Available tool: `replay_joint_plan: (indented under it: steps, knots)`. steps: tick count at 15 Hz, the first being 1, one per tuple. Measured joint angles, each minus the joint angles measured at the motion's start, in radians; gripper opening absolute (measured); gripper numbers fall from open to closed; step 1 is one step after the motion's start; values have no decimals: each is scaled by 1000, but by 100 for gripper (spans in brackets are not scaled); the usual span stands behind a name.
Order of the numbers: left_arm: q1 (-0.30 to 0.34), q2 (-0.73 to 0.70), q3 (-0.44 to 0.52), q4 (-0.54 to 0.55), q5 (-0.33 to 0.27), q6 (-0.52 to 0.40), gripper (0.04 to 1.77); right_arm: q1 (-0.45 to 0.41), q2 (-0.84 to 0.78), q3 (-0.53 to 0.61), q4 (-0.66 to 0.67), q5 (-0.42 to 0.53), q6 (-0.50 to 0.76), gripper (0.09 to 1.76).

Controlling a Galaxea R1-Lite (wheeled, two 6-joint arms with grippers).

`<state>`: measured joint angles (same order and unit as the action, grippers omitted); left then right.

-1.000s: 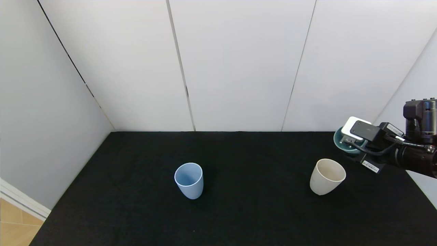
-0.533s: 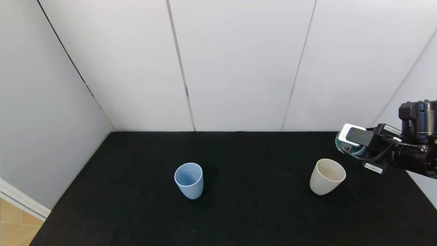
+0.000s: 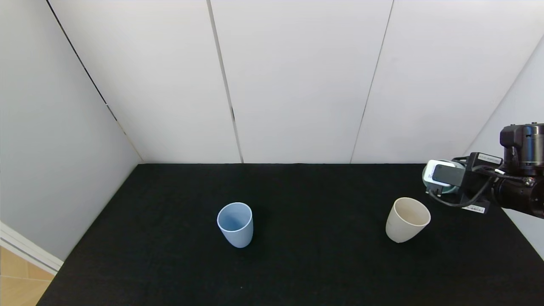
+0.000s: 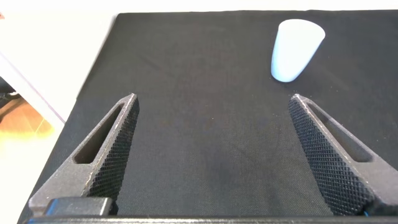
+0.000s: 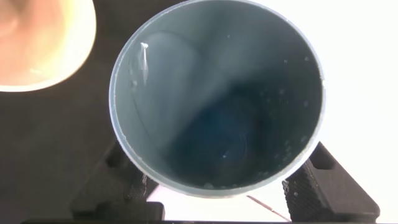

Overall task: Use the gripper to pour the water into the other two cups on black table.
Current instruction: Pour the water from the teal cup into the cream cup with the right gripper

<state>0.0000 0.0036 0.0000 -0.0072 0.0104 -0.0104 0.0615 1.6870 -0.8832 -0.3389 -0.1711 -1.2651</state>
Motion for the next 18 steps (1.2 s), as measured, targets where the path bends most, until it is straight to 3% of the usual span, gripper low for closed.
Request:
replay_joint_plan:
  steps: [10,18]
  knots:
    - [0,0,0,0,0,0,172,-11,16,-24,-1,-13,-204,120]
    - [0,0,0,0,0,0,172,-10,19,-29,-4,-22,-218,119]
